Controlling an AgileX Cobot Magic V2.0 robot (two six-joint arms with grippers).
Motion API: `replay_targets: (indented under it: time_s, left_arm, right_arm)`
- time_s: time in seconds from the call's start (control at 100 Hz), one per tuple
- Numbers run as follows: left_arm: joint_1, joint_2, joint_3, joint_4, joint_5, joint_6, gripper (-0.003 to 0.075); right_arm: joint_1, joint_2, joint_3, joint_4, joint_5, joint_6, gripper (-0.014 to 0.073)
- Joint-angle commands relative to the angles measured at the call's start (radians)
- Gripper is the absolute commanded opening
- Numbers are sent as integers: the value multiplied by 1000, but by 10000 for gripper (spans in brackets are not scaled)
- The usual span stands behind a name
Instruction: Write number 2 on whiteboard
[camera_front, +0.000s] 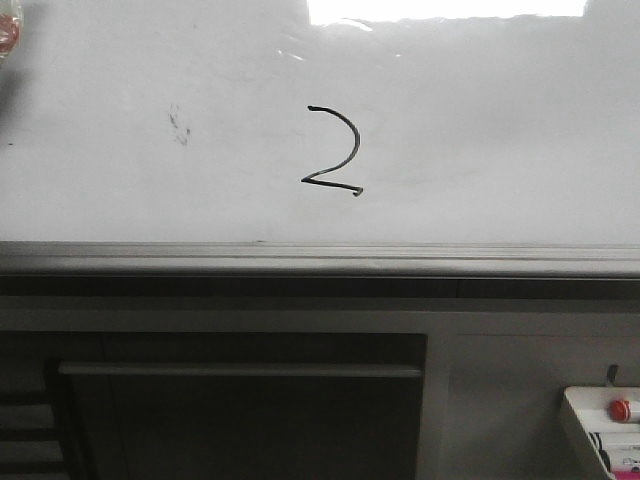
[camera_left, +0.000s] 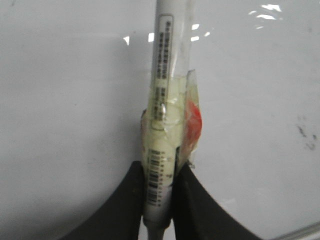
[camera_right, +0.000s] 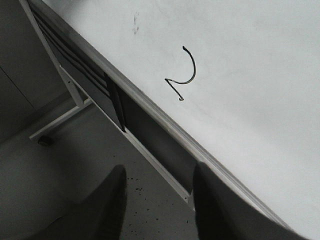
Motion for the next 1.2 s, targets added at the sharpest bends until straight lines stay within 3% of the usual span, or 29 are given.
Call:
replay_targets:
  time_s: [0.0, 0.34, 0.44, 0.59, 0.66, 0.75, 0.93, 1.06, 1.19]
  left_arm:
    - [5, 18, -26, -23, -107, -11, 30]
    - [5, 74, -28, -23, -102, -11, 47]
    - [5, 74, -28, -23, -95, -11, 104]
    - [5, 74, -28, -21, -90, -8, 253]
    - [5, 72, -28, -18, -90, -8, 337]
    - [5, 58, -28, -16, -83, -8, 386]
    - [24, -4, -30, 17, 39, -8, 389]
    - [74, -63, -49, 35, 197, -32, 390]
    - [158, -109, -98, 264, 386, -256, 389]
  right_arm:
    - [-7, -3, -25, 22, -65, 5, 275]
    - [-7, -3, -25, 22, -61, 5, 271]
    - [-7, -3, -25, 22, -61, 12, 270]
    - [-7, -3, -25, 20, -70, 46, 270]
    - [-7, -3, -25, -20, -89, 105, 270]
    - [-13, -3, -25, -131, -108, 247, 270]
    - [-43, -3, -25, -358, -71, 518, 269]
    - [-48, -5, -25, -448, -5, 621, 269]
    - [-48, -29, -14, -512, 17, 680, 269]
